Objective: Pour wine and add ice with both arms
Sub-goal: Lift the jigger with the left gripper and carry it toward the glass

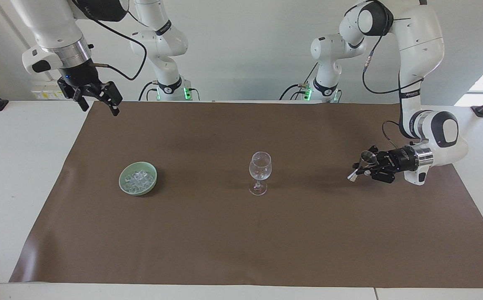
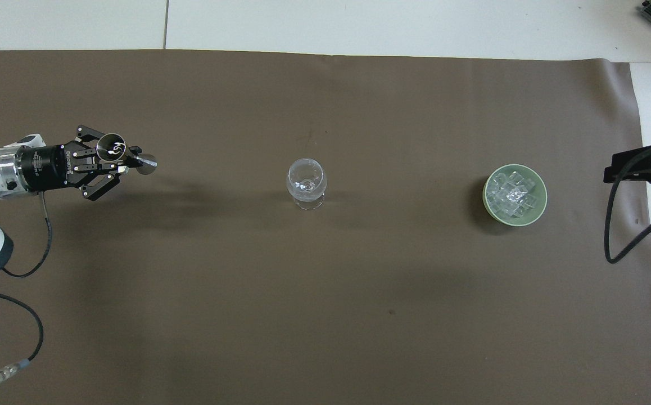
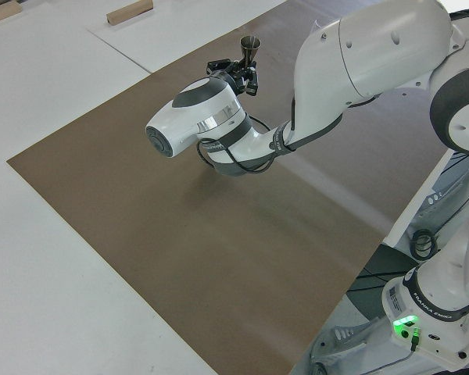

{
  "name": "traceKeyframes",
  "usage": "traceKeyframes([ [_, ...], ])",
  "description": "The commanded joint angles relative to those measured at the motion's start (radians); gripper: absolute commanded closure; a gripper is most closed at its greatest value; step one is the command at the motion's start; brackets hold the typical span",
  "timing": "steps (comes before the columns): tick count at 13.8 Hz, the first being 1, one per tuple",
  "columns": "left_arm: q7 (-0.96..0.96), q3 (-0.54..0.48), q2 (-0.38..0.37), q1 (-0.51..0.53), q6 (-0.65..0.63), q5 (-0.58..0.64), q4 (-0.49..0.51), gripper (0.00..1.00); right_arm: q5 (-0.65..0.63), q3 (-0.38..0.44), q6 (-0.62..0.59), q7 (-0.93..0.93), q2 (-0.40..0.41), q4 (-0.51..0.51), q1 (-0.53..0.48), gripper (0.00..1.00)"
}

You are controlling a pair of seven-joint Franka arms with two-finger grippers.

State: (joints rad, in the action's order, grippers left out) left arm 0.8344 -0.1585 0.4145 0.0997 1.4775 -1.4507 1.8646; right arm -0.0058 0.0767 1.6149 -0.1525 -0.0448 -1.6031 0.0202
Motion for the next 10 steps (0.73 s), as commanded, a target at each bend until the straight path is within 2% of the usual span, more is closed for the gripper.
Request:
traceKeyframes([
  [1, 0.046, -0.012, -0.054, -0.055, 0.038, -0.026, 0.036, 1.00, 0.026, -0.005, 0.000, 0.010, -0.007, -0.009, -0.009, 0.00],
  [5, 0.126, -0.013, -0.115, -0.142, 0.133, -0.030, 0.041, 1.00, 0.026, -0.005, 0.000, 0.010, -0.007, -0.009, -0.009, 0.00],
  [10, 0.158, -0.012, -0.230, -0.271, 0.299, -0.033, 0.122, 1.00, 0.026, -0.005, 0.000, 0.010, -0.007, -0.009, -0.009, 0.00],
])
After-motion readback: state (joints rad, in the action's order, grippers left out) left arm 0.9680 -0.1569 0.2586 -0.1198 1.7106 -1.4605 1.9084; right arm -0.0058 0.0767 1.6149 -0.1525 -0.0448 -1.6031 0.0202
